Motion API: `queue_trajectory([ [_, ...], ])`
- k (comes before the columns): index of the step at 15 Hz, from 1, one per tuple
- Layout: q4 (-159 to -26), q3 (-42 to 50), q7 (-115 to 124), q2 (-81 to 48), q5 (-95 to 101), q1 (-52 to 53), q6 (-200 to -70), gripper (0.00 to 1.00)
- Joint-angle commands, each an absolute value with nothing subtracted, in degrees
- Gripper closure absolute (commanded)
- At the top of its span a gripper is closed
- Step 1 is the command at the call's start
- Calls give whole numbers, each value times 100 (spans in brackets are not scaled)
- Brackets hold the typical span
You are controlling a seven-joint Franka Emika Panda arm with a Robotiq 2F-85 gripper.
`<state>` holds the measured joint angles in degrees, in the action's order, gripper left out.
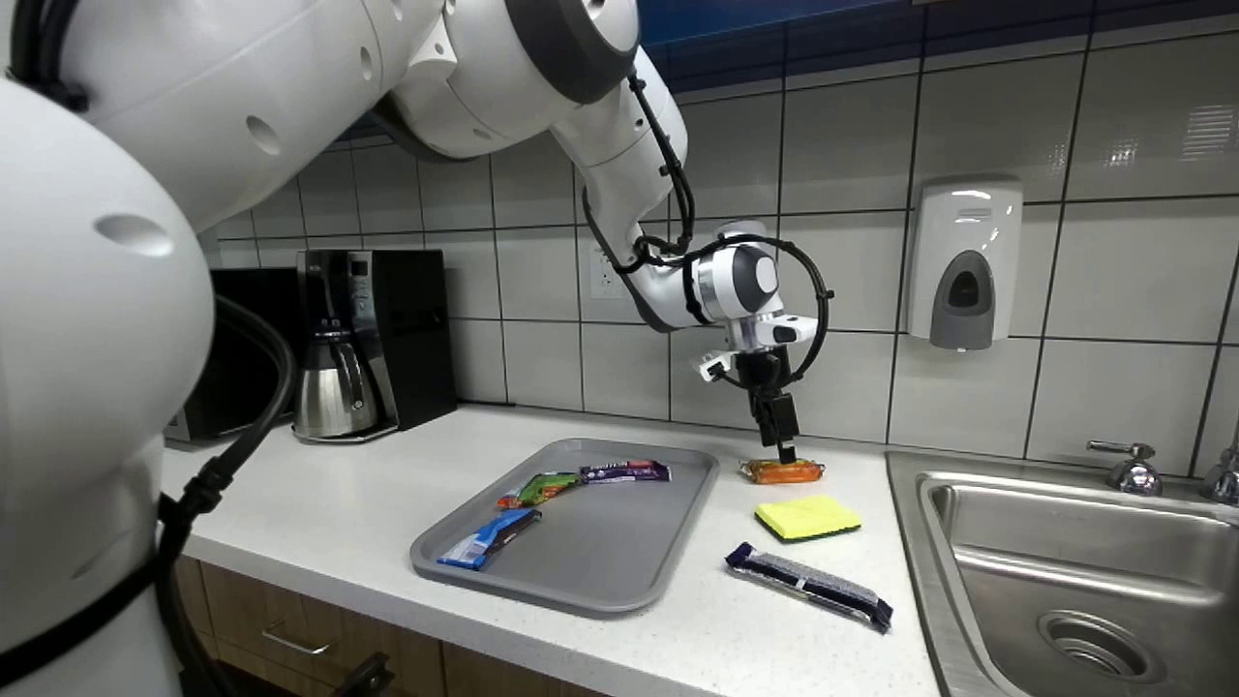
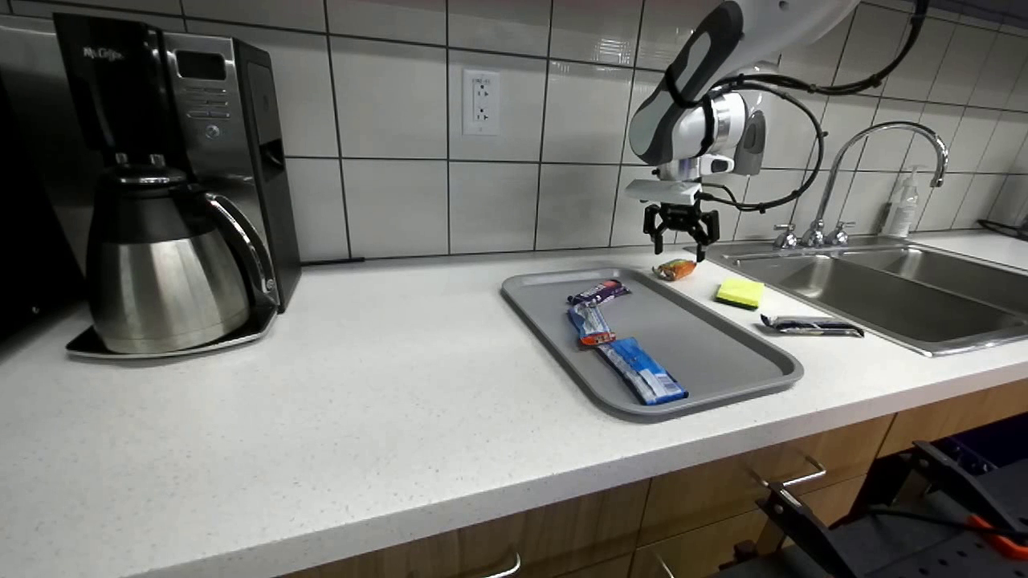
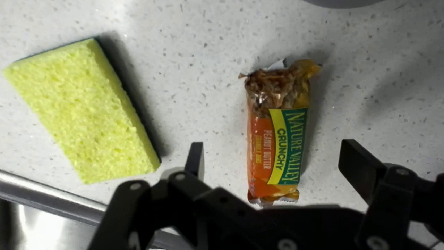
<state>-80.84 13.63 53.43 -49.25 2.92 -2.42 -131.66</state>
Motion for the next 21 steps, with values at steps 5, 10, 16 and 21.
queue_trajectory([
  [5,-7409,1251,4745,-5406,107,-451,-12835,0],
  [10,-7440,1220,4630,-5374,70,-435,-12870,0],
  [16,-7444,1207,4618,-5374,20,-450,-12886,51],
  [21,-7455,1208,4623,-5359,-14,-466,-12900,84],
])
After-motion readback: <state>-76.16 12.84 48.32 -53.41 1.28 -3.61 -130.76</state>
